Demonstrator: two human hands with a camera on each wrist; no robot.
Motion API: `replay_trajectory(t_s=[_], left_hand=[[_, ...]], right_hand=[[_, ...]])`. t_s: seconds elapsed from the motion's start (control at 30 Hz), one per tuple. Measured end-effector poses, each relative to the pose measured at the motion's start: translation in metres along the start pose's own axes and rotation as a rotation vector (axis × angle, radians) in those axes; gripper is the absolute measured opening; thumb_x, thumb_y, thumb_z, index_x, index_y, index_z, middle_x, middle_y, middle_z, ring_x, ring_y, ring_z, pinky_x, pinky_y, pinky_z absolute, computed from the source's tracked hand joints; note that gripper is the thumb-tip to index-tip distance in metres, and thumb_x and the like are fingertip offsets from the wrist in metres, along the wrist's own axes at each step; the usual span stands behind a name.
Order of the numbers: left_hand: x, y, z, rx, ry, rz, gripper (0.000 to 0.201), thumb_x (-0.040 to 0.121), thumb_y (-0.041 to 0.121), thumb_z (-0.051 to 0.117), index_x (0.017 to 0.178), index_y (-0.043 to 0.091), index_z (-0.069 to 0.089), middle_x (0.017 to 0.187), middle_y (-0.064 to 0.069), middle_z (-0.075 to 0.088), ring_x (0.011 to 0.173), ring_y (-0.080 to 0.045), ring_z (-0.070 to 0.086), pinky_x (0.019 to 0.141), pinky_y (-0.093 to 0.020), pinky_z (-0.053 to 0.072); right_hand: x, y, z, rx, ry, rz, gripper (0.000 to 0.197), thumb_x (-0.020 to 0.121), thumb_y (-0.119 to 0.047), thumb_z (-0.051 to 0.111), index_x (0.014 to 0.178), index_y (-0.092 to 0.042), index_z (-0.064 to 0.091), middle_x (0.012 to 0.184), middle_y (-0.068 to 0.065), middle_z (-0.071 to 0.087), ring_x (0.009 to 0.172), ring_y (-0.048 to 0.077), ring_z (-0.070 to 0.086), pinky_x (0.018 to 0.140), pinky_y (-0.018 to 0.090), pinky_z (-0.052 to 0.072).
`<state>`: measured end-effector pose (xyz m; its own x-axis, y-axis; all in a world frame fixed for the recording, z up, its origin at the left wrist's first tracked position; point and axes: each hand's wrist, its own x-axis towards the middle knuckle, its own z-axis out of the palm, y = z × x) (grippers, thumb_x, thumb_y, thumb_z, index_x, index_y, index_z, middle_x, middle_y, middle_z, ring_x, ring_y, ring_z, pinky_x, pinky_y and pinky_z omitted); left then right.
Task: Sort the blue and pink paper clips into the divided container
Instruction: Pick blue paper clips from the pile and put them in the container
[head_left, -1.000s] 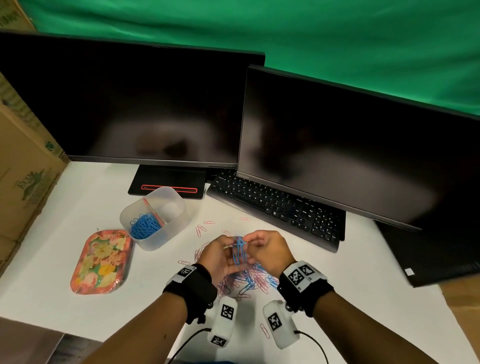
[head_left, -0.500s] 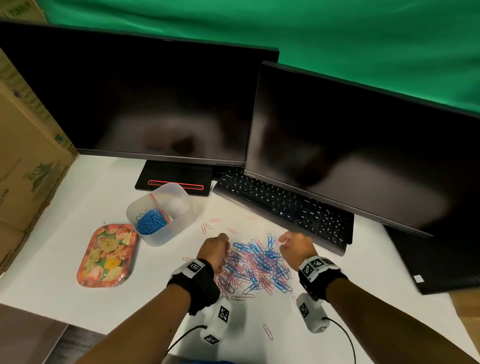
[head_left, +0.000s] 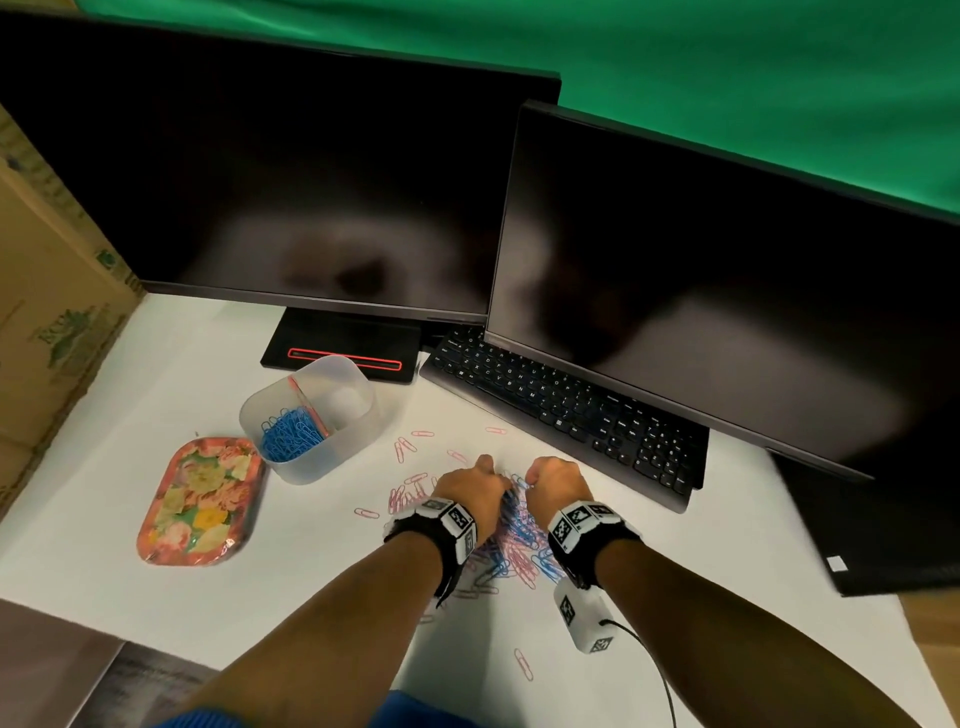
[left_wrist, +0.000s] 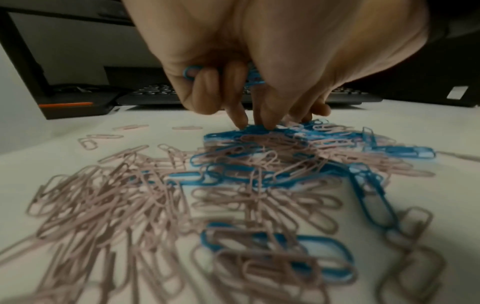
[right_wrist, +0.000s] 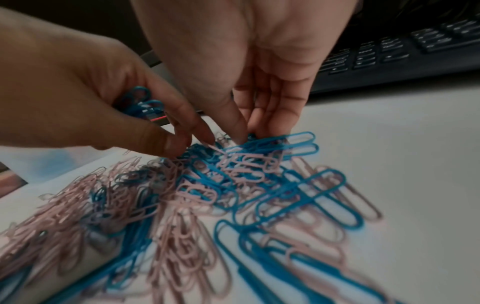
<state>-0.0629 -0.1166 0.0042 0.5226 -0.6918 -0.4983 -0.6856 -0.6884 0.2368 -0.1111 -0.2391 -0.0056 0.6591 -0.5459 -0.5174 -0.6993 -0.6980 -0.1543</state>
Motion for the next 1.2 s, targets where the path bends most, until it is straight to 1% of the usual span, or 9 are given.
replay_trajectory(t_s=[0.17, 0.3, 0.43, 0.57, 0.83, 1.0, 1.1, 1.13, 1.2], left_hand=[[0.004, -0.007, 0.000, -0.003, 0.003, -0.034, 0.032, 0.089, 0.013, 0.055, 0.120, 0.020, 0.055, 0.116, -0.006, 0.044, 0.092, -0.032, 0.062, 0.083, -0.040, 0.054], [0.007, -0.016, 0.000, -0.003, 0.012, -0.036, 0.025, 0.087, 0.012, 0.055, 0.111, 0.019, 0.054, 0.115, -0.006, 0.048, 0.097, -0.030, 0.061, 0.079, -0.036, 0.050], [0.011, -0.021, 0.002, -0.053, 0.011, -0.044, 0.035, 0.089, 0.014, 0.054, 0.123, 0.022, 0.049, 0.122, -0.003, 0.046, 0.104, -0.030, 0.060, 0.083, -0.037, 0.049], [0.013, -0.014, 0.003, -0.007, -0.003, -0.036, 0.026, 0.088, 0.015, 0.058, 0.114, 0.020, 0.057, 0.117, -0.005, 0.046, 0.098, -0.030, 0.061, 0.085, -0.037, 0.052], [0.014, -0.012, 0.007, -0.052, -0.010, -0.082, 0.028, 0.086, 0.012, 0.059, 0.114, 0.013, 0.058, 0.119, -0.008, 0.052, 0.105, -0.030, 0.059, 0.091, -0.039, 0.052], [0.009, -0.020, 0.009, -0.297, 0.082, -0.110, 0.013, 0.084, 0.013, 0.059, 0.094, 0.014, 0.067, 0.102, -0.008, 0.068, 0.092, -0.027, 0.064, 0.079, -0.034, 0.055], [0.004, -0.029, 0.009, -0.576, 0.159, -0.169, 0.004, 0.078, 0.011, 0.070, 0.077, 0.015, 0.069, 0.086, -0.003, 0.070, 0.083, -0.020, 0.066, 0.071, -0.024, 0.053], [0.002, -0.032, 0.008, -0.677, 0.176, -0.186, 0.010, 0.075, 0.011, 0.075, 0.071, 0.017, 0.068, 0.080, 0.000, 0.069, 0.077, -0.017, 0.064, 0.068, -0.021, 0.050], [-0.004, -0.038, 0.007, -0.895, 0.186, -0.209, 0.017, 0.071, 0.010, 0.080, 0.068, 0.020, 0.066, 0.073, 0.002, 0.066, 0.070, -0.014, 0.061, 0.067, -0.020, 0.048]], right_hand=[[0.004, 0.007, -0.003, 0.059, -0.056, 0.022, 0.034, 0.088, -0.006, 0.061, 0.119, -0.019, 0.062, 0.125, 0.005, 0.060, 0.112, 0.022, 0.062, 0.091, 0.031, 0.054], [0.004, 0.011, -0.006, -0.007, -0.105, 0.017, 0.038, 0.085, 0.001, 0.057, 0.117, -0.018, 0.063, 0.124, 0.005, 0.060, 0.110, 0.023, 0.062, 0.091, 0.035, 0.055], [0.005, 0.013, -0.007, -0.085, -0.111, 0.008, 0.032, 0.086, -0.006, 0.061, 0.116, -0.015, 0.064, 0.123, 0.006, 0.061, 0.110, 0.024, 0.063, 0.091, 0.034, 0.055], [0.001, 0.009, -0.007, -0.160, -0.108, 0.000, 0.032, 0.087, -0.005, 0.060, 0.117, -0.016, 0.065, 0.123, 0.007, 0.062, 0.110, 0.025, 0.063, 0.086, 0.034, 0.055], [-0.002, 0.009, -0.004, -0.109, -0.136, 0.013, 0.033, 0.086, -0.004, 0.061, 0.118, -0.015, 0.063, 0.123, 0.008, 0.062, 0.109, 0.026, 0.063, 0.089, 0.035, 0.055], [-0.006, 0.011, 0.000, -0.119, -0.135, -0.015, 0.028, 0.087, -0.007, 0.061, 0.115, -0.010, 0.064, 0.120, 0.010, 0.064, 0.107, 0.028, 0.064, 0.088, 0.035, 0.056], [-0.010, 0.018, 0.001, -0.064, -0.096, -0.031, 0.025, 0.088, -0.011, 0.060, 0.111, -0.011, 0.067, 0.117, 0.010, 0.065, 0.106, 0.027, 0.064, 0.086, 0.035, 0.057], [-0.011, 0.020, 0.001, -0.008, -0.081, -0.030, 0.022, 0.087, -0.011, 0.060, 0.107, -0.013, 0.069, 0.114, 0.008, 0.066, 0.104, 0.027, 0.064, 0.085, 0.034, 0.057], [-0.013, 0.026, 0.000, 0.197, -0.042, -0.032, 0.015, 0.085, -0.013, 0.060, 0.088, -0.021, 0.072, 0.101, 0.003, 0.069, 0.095, 0.023, 0.066, 0.080, 0.028, 0.055]])
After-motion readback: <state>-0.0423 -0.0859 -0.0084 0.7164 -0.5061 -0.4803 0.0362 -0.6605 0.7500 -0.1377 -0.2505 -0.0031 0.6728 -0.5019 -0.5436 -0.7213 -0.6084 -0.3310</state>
